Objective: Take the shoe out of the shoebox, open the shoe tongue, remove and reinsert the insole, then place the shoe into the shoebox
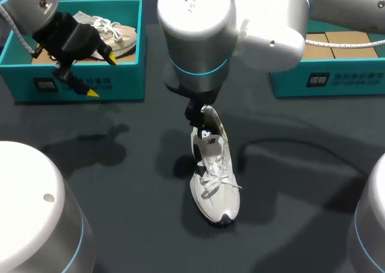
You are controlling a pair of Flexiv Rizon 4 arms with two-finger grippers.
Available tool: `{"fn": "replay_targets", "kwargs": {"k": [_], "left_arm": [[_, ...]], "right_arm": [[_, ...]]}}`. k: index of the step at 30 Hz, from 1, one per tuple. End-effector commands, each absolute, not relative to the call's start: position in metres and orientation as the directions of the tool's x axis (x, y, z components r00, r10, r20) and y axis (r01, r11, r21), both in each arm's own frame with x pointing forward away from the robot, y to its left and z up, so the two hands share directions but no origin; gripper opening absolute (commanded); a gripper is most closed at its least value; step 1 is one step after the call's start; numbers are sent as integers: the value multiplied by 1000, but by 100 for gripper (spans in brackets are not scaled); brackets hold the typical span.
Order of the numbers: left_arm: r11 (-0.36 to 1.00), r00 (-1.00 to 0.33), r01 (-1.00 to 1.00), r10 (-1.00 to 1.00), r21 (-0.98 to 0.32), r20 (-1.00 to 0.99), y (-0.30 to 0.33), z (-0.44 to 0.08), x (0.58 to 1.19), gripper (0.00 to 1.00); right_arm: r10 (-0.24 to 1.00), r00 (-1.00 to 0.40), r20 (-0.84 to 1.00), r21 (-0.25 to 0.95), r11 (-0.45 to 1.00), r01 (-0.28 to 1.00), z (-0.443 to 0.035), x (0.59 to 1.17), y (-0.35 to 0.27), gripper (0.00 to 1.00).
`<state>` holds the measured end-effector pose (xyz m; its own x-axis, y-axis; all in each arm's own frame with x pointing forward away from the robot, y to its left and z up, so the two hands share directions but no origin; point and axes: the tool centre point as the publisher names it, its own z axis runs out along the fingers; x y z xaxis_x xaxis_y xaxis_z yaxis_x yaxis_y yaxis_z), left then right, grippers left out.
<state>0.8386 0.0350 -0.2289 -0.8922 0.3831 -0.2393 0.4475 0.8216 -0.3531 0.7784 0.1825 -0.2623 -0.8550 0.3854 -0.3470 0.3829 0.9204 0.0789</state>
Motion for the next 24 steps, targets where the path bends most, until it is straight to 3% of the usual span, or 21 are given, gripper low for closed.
{"fn": "replay_targets", "kwargs": {"k": [1,7,24], "left_arm": [[823,-892,448,384,-350,-239,35,-229,838,100],[823,-892,448,384,-350,-239,35,-229,838,100],[823,-892,448,384,-350,-239,35,-229,838,100]], "right_arm": [[253,-907,-337,18,965,263,-264,792,184,100],[85,-954,-288,-58,993,106,-269,809,193,100],[-61,-970,-233,-80,996,-43,-307,824,189,100]]}}
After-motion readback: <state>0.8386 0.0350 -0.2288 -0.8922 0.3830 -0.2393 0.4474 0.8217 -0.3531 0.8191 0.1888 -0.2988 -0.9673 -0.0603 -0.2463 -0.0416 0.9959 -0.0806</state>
